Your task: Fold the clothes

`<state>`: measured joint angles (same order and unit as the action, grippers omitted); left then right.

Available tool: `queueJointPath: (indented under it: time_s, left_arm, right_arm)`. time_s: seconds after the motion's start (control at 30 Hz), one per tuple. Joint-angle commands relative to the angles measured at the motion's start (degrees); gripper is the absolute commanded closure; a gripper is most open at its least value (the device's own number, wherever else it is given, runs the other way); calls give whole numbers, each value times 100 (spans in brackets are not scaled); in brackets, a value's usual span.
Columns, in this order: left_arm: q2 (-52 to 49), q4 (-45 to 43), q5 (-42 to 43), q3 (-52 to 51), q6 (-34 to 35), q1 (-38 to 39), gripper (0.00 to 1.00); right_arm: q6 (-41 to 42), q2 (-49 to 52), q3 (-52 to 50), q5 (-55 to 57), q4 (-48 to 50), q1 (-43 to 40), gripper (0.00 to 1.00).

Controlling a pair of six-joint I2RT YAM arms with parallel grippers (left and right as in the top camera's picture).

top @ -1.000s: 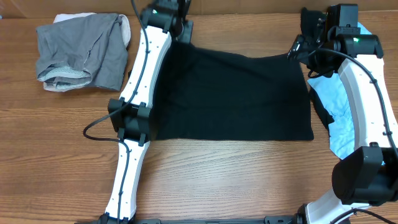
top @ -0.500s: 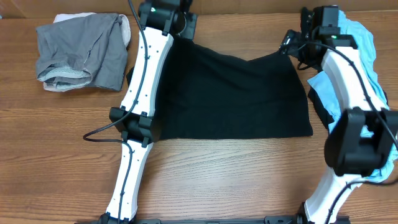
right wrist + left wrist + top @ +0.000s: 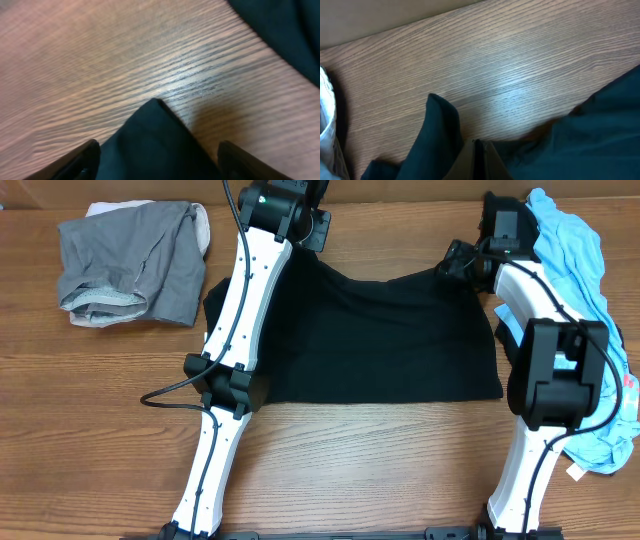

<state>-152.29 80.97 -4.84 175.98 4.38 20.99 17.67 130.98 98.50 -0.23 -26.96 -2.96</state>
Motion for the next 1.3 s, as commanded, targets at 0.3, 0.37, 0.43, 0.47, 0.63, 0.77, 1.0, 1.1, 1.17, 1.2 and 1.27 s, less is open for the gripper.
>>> queueJointPath:
  time_s: [0.3, 0.37, 0.43, 0.47, 0.63, 0.77, 1.0, 1.1, 1.17, 1.2, 1.27]
  left_arm:
    - [61, 61, -116, 151, 101, -7, 96]
    - [61, 96, -140, 151, 98, -13, 96]
    - [61, 122, -179, 151, 98, -37, 96]
    - [61, 131, -175, 151, 101, -55, 96]
    - [61, 160, -173, 153, 256, -153, 96]
    - [61, 157, -168, 157, 254, -247, 96]
    - [157, 284, -70, 164, 295, -374, 96]
    - [289, 317, -70, 164, 293, -387, 96]
    - [393, 343, -63, 164, 295, -385, 96]
    - [439, 372, -42, 164, 293, -382, 96]
    - [533, 518, 46, 164, 293, -382, 95]
  right_arm:
    - [-11, 289, 9, 87, 590, 44, 58]
    - [-9, 289, 11, 136, 625, 44, 76]
    - [-9, 289, 15, 223, 656, 44, 88]
    - [-11, 289, 15, 247, 660, 44, 91]
    - [-11, 286, 59, 275, 568, 22, 96]
    - [-87, 282, 442, 273, 72, -17, 96]
    - [-577, 275, 2015, 264, -1722, -24, 96]
    - [-599, 275, 2859, 251, -2752, -24, 96]
    - [-595, 275, 3287, 221, -3399, -28, 96]
    - [-595, 275, 3497, 153, -3818, -33, 96]
    - [-592, 275, 3794, 55, -4621, -57, 96]
